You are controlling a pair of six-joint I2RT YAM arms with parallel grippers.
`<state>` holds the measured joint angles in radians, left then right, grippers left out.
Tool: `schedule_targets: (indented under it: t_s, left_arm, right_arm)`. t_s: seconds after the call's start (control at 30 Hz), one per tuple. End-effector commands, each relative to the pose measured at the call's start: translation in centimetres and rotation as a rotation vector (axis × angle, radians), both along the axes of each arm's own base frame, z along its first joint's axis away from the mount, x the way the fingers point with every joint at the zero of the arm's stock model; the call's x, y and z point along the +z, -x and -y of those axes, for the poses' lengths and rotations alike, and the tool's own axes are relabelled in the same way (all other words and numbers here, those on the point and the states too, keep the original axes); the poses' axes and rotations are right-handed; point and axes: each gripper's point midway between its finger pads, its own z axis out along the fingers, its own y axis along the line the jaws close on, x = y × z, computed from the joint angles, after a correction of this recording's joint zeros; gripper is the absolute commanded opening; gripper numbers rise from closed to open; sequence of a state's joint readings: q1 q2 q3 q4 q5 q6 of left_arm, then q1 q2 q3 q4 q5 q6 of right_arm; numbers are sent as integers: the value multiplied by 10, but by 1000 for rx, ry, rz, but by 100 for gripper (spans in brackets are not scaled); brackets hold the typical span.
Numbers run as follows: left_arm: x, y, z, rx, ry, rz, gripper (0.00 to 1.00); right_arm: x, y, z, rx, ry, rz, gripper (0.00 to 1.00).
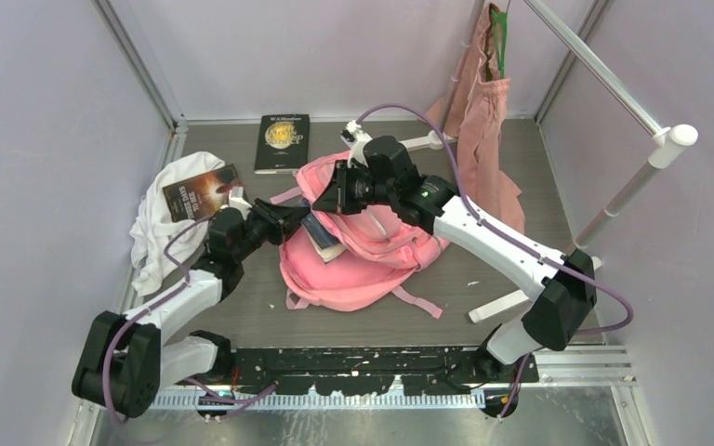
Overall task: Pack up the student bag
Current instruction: Place the book in the student bag.
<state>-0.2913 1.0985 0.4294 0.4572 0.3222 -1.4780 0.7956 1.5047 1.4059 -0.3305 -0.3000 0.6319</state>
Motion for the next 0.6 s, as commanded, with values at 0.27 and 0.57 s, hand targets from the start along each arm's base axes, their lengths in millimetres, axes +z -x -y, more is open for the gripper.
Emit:
schedule_targets:
  t_s: [0.27,0.57]
  left_arm:
    - [79,-28,42,-91,198,276,0]
    - [101,-8,27,-133,84,238,0]
  right_arm:
    - [65,6,-17,63,-139,100,1]
    - [65,5,-11,52,-114,123,1]
